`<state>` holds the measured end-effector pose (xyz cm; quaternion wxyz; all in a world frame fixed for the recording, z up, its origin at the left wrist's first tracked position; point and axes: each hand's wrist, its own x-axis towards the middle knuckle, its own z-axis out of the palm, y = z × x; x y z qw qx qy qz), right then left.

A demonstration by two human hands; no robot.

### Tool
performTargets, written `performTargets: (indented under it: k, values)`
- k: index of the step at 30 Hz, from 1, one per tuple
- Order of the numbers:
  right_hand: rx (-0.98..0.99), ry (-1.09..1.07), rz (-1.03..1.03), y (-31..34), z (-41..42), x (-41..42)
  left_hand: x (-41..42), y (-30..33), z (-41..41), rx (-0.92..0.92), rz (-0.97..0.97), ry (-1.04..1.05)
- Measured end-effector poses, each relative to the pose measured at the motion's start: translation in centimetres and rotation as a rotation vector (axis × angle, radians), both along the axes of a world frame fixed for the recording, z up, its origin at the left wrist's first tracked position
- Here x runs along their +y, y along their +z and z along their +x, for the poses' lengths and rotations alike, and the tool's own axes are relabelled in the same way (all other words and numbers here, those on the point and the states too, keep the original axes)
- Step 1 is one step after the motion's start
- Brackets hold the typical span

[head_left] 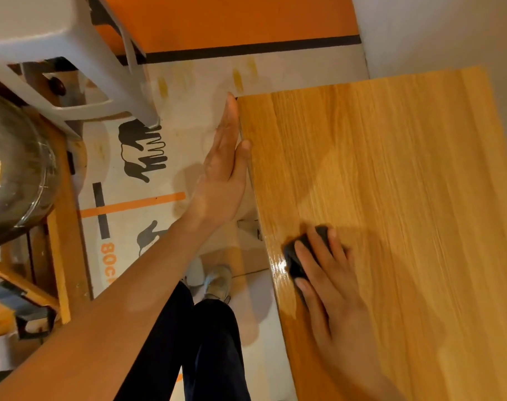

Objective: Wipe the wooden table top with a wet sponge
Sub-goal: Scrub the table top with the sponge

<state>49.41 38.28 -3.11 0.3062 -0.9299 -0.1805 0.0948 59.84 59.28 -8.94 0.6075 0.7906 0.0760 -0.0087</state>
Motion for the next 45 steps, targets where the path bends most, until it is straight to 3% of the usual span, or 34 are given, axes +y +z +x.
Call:
performTargets:
  k: [5, 9, 12, 19, 22, 29, 35, 41, 45]
  values:
    - [-0.015, 0.041, 0.015, -0.2, 3.8, 2.7, 0.1, 0.6, -0.3, 0.018, 0.067, 0.002]
    - [-0.042, -0.012, 0.035, -0.9, 10.7, 5.4, -1.0, 1.8, -5.1, 0.119, -0.082, 0.05]
    - [-0.006, -0.022, 0.043, -0.9, 12.9, 5.7, -3.2, 2.5, -10.5, 0.155, -0.175, -0.047]
    - [0.142, 0.127, 0.067, 0.8, 5.4, 3.0, -5.4, 1.4, -13.1, 0.215, -0.26, -0.111]
    - [0.102, 0.144, 0.036, 0.6, 5.3, 3.9, -5.3, 1.4, -12.9, 0.169, -0.284, -0.134]
    - [0.01, 0.096, 0.022, -0.1, 13.5, 9.6, -6.5, 1.9, -13.1, 0.101, -0.231, -0.069]
    - [0.079, 0.205, -0.078, 1.3, 7.8, 7.0, -7.8, 1.0, -13.5, -0.035, -0.104, 0.074]
    - [-0.025, 0.204, -0.147, 0.2, 15.6, 12.0, -7.9, 1.4, -13.2, -0.032, -0.035, 0.059]
    - [0.026, 0.164, -0.091, 0.7, 13.6, 11.1, -7.9, 1.3, -13.4, -0.043, -0.133, 0.051]
